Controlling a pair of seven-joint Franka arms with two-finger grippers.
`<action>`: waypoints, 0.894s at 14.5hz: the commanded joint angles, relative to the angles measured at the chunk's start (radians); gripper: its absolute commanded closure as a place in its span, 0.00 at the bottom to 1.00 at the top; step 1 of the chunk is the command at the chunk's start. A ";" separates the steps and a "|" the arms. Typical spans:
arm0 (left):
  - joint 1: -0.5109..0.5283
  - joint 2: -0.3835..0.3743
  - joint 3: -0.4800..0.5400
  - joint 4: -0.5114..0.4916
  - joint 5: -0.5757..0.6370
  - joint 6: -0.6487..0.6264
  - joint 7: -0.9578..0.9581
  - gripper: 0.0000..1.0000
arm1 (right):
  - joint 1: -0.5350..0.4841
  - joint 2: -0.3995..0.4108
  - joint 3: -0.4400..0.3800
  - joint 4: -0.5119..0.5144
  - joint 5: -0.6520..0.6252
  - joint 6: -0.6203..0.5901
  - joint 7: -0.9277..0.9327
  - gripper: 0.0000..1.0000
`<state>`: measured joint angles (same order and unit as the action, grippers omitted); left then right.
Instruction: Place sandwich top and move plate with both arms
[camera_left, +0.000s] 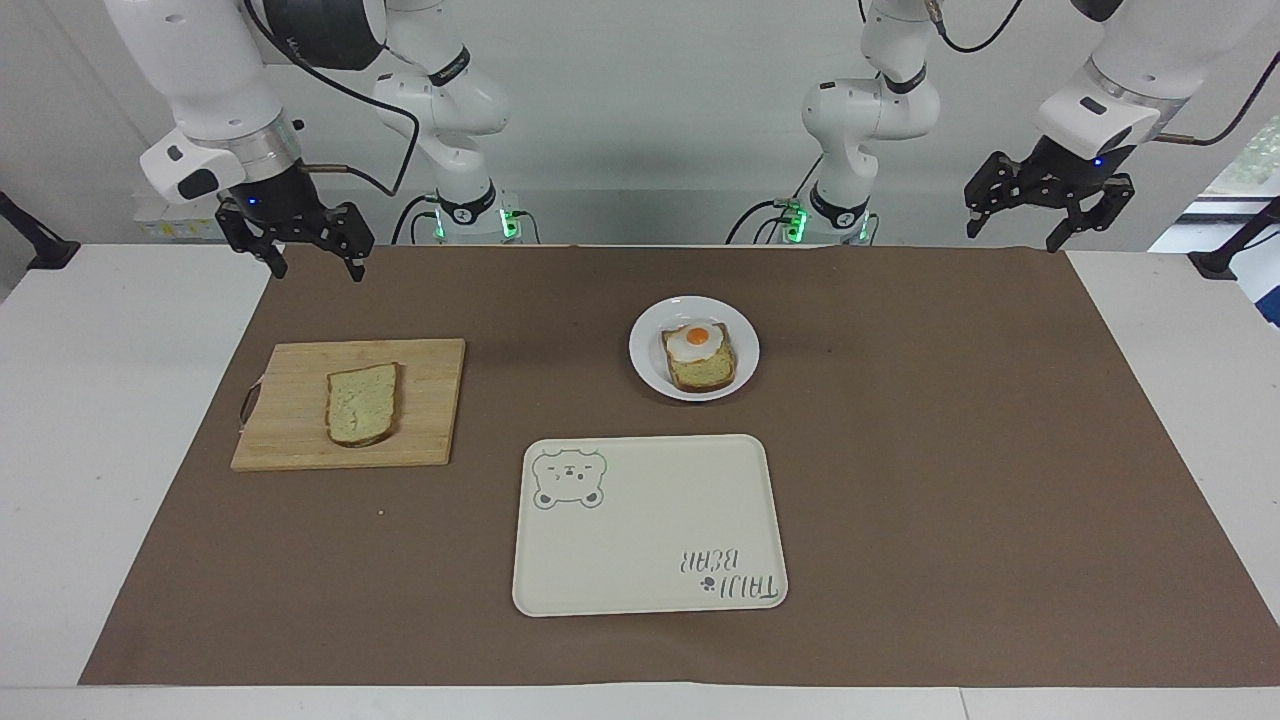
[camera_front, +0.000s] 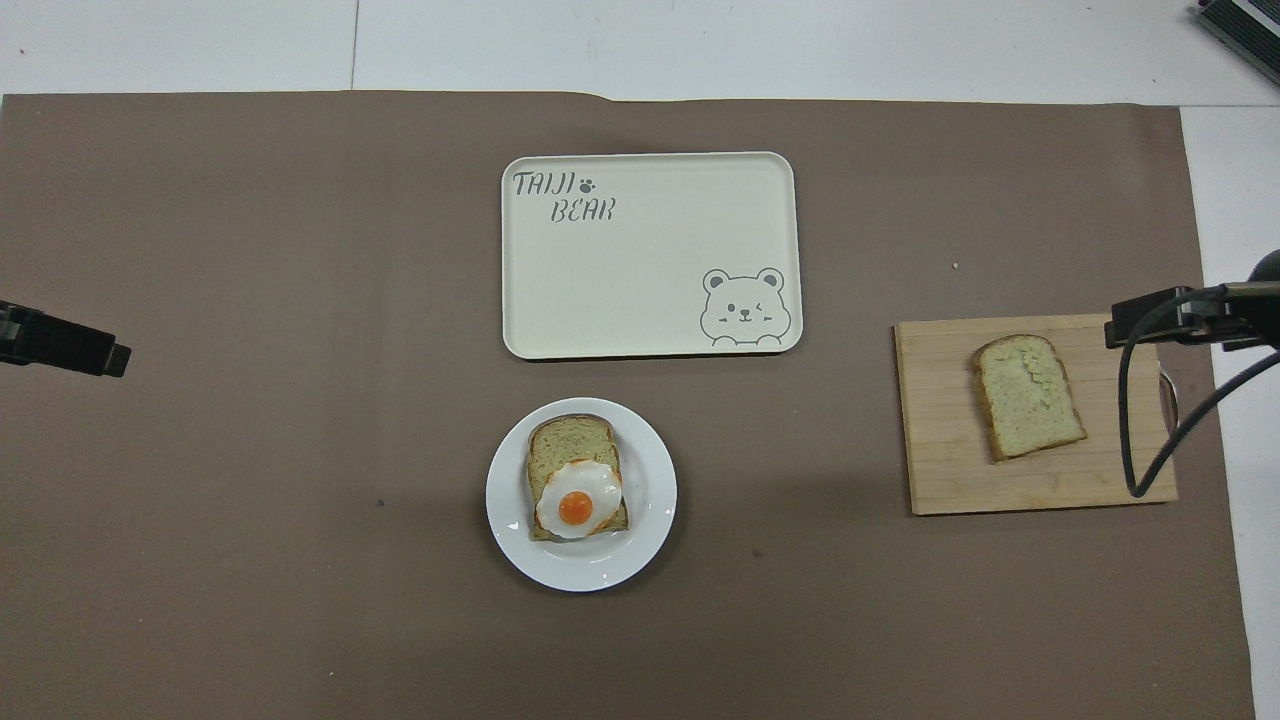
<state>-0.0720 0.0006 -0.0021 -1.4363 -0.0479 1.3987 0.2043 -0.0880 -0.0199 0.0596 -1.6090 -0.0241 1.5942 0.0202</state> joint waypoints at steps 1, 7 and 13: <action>0.000 -0.027 -0.001 -0.039 -0.018 0.011 0.003 0.00 | -0.013 0.012 0.009 0.023 0.001 -0.017 0.009 0.00; 0.000 -0.037 -0.006 -0.053 -0.033 0.025 0.003 0.00 | -0.013 0.012 0.009 0.023 0.001 -0.017 0.009 0.00; 0.000 -0.037 -0.006 -0.055 -0.033 0.026 0.003 0.00 | -0.013 0.006 0.009 0.012 0.001 -0.022 0.009 0.00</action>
<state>-0.0723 -0.0069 -0.0092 -1.4510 -0.0702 1.3989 0.2042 -0.0880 -0.0199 0.0596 -1.6089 -0.0241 1.5913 0.0202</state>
